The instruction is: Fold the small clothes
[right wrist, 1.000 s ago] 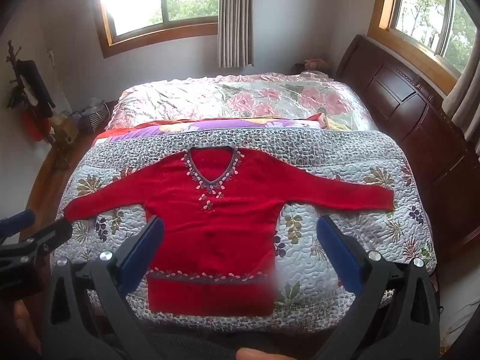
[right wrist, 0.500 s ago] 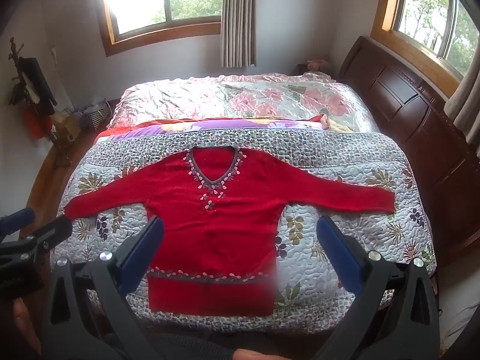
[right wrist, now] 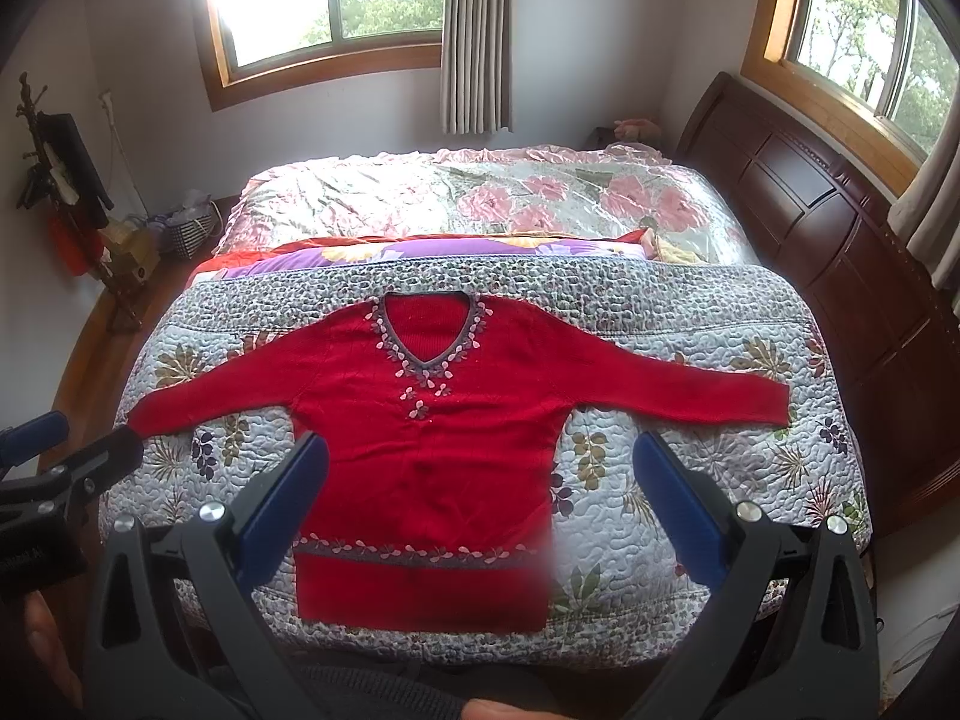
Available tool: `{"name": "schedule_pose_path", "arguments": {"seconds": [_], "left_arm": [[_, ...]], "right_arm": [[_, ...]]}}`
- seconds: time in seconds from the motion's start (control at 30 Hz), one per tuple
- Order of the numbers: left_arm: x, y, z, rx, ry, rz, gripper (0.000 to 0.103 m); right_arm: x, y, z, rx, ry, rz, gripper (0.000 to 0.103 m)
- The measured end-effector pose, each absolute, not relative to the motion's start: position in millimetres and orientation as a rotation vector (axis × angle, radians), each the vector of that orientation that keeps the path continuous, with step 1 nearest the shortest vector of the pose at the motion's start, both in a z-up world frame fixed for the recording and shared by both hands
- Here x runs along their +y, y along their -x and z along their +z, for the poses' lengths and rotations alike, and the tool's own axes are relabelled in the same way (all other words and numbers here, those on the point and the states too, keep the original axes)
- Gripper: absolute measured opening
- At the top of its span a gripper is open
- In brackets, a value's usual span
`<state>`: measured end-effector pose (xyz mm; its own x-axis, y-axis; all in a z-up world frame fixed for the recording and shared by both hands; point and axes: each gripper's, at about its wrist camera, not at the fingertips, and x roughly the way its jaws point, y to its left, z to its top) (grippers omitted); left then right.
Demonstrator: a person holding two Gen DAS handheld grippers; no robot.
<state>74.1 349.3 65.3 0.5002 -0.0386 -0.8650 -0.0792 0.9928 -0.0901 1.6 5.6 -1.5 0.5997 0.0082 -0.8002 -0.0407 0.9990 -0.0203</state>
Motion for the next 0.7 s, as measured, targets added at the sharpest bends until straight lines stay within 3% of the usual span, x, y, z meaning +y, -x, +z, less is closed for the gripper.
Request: {"name": "schedule_pose_path", "arguments": {"seconds": [0.7], "left_arm": [[348.9,-78.0,64.8,1.054,0.124,0.023,0.099]], "right_arm": [[5.6,-4.6,-6.7,0.936,0.034,0.026,0.100]]}}
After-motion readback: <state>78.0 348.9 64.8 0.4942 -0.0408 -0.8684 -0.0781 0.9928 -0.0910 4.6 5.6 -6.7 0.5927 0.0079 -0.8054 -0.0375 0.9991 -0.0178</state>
